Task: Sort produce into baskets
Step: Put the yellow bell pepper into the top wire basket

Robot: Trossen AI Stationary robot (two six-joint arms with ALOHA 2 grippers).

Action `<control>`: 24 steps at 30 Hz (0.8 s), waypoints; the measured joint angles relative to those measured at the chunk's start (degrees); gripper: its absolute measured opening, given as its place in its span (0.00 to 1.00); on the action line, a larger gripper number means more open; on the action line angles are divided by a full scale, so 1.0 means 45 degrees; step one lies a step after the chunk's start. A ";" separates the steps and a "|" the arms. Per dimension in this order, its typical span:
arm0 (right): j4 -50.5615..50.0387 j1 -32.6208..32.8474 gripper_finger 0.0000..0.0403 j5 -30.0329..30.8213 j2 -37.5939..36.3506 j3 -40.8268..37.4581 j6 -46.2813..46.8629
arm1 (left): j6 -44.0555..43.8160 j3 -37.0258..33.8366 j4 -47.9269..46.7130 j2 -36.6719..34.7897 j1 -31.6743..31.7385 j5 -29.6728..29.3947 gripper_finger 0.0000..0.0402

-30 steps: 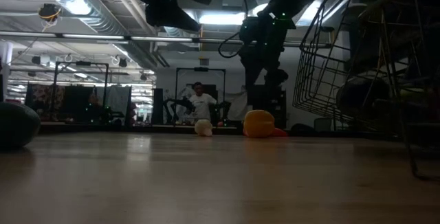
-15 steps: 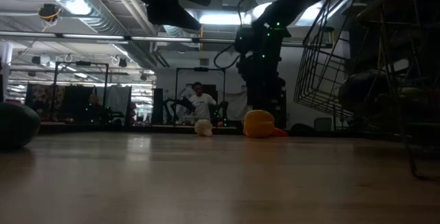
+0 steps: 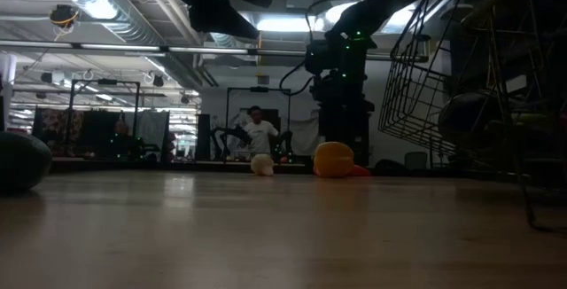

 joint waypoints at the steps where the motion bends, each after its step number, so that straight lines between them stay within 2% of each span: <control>1: -0.0076 0.0021 0.98 0.0000 0.0000 0.0000 0.0087 | -0.0009 -0.0005 0.0000 0.0000 0.0000 0.0000 0.98; 10: 0.0326 0.0291 0.98 0.0104 0.0000 0.0230 0.1553 | -0.0014 0.0000 0.0004 0.0000 0.0000 0.0000 0.98; 16: 0.0481 0.0257 0.98 0.0134 -0.0007 0.1750 0.2508 | -0.0014 -0.0003 0.0000 0.0000 0.0000 0.0000 0.98; 20: 0.1615 0.0428 0.98 0.0081 -0.0029 0.2294 0.3404 | -0.0011 -0.0005 0.0000 0.0000 0.0000 0.0000 0.98; 24: 0.2818 0.0701 0.98 0.0373 -0.0029 0.2125 0.3555 | -0.0014 0.0000 0.0000 0.0000 0.0000 0.0000 0.98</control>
